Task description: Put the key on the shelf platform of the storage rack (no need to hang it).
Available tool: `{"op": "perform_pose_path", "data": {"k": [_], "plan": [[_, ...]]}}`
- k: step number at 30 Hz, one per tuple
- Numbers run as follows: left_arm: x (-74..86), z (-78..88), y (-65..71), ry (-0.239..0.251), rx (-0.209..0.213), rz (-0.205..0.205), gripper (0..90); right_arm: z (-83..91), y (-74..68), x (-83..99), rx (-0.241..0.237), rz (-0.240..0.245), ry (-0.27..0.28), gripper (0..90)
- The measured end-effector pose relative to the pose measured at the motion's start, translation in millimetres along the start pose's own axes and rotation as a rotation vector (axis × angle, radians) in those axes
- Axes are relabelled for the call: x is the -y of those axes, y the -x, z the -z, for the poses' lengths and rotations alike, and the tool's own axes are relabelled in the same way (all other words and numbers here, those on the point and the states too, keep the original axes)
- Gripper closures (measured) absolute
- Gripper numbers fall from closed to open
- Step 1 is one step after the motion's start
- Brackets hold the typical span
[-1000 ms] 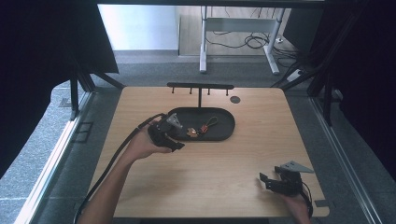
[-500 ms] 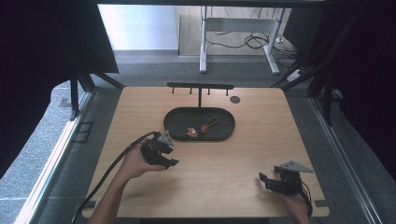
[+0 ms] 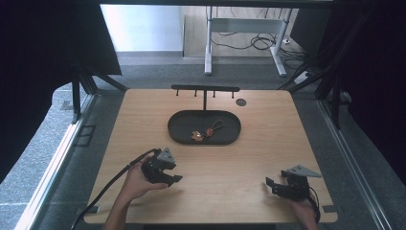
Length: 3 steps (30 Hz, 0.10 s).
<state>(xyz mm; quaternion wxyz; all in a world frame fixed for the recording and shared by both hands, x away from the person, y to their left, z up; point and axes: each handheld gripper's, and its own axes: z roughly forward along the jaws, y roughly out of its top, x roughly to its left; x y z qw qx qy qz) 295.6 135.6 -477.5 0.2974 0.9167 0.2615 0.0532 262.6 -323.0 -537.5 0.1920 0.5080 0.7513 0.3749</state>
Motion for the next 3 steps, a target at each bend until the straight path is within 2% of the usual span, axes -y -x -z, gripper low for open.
{"op": "perform_pose_path", "data": {"k": [1,3], "plan": [[-0.7,0.9,1.5,-0.014,-0.032,-0.01,45.9,-0.4,-0.4,0.1,0.0,0.002,0.001,25.6],[-0.6,1.8,1.8,-0.008,-0.035,-0.007,45.9,-0.5,-0.6,0.1,0.001,0.005,0.001,25.6]]}}
